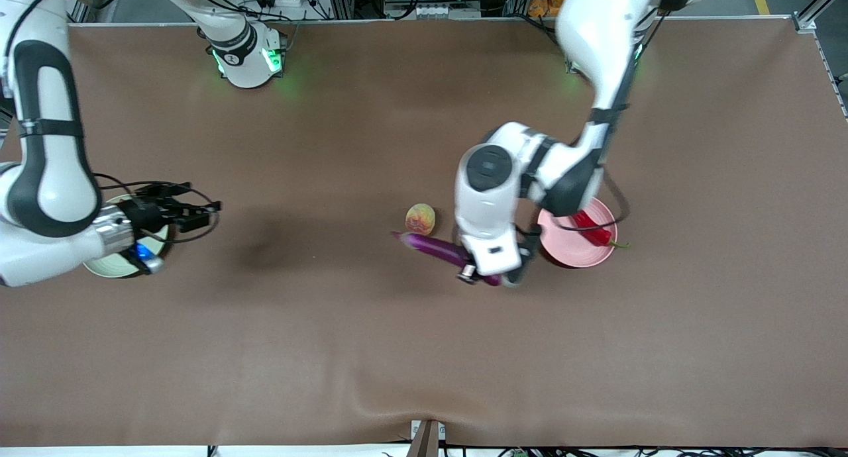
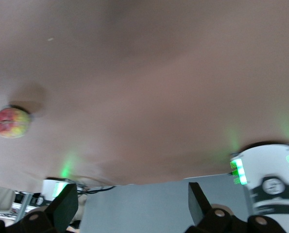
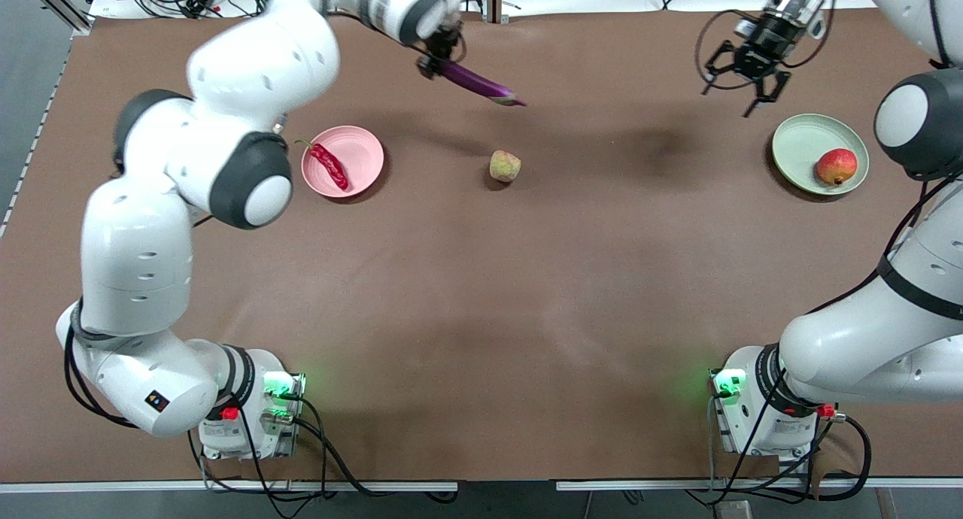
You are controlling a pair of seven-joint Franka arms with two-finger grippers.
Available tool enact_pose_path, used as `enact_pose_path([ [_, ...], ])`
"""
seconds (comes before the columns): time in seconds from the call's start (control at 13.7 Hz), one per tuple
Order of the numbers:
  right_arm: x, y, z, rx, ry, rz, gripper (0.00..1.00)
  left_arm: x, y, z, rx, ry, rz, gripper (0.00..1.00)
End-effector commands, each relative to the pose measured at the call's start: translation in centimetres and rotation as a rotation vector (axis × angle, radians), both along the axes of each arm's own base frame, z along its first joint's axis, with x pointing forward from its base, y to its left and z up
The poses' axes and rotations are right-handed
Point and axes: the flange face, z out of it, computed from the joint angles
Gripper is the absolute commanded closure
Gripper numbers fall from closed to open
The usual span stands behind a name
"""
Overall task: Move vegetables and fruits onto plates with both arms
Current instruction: 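Carry the eggplant with the left gripper while the right gripper reaches the peach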
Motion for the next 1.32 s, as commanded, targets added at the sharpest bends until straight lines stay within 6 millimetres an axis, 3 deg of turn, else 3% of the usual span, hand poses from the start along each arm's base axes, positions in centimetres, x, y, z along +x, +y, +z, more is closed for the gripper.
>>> enact_pose_path([
  [0.0, 0.3, 6.2, 1.3, -0.025, 0.007, -0.076, 0.00, 1.0, 8.2, 1.1, 0.016, 0.147, -0.135, 1.00],
  [0.07, 0.6, 8.6, 1.4, -0.034, 0.002, -0.116, 0.00, 1.3, 11.8, 1.3, 0.025, 0.187, -0.189, 1.00],
  [0.22, 0.4, 16.2, 1.5, -0.118, -0.030, -0.172, 0.00, 0.3, 17.4, 0.2, 0.028, 0.261, -0.327, 1.00],
  [0.44, -0.2, 25.6, 1.3, -0.187, -0.112, -0.299, 0.00, -0.9, 21.2, -2.9, 0.038, 0.337, -0.429, 1.00],
  [0.66, -0.5, 30.7, -0.8, -0.192, -0.132, -0.430, 0.00, -2.2, 22.7, -6.8, 0.037, 0.370, -0.391, 1.00],
  [0.88, -2.2, 35.5, -5.4, -0.216, -0.173, -0.419, 0.00, -2.0, 22.9, -9.1, 0.030, 0.330, -0.275, 1.00],
  [1.24, -5.3, 40.7, -11.5, -0.224, -0.306, -0.450, 0.00, -1.4, 23.3, -12.4, 0.033, 0.309, -0.176, 1.00],
])
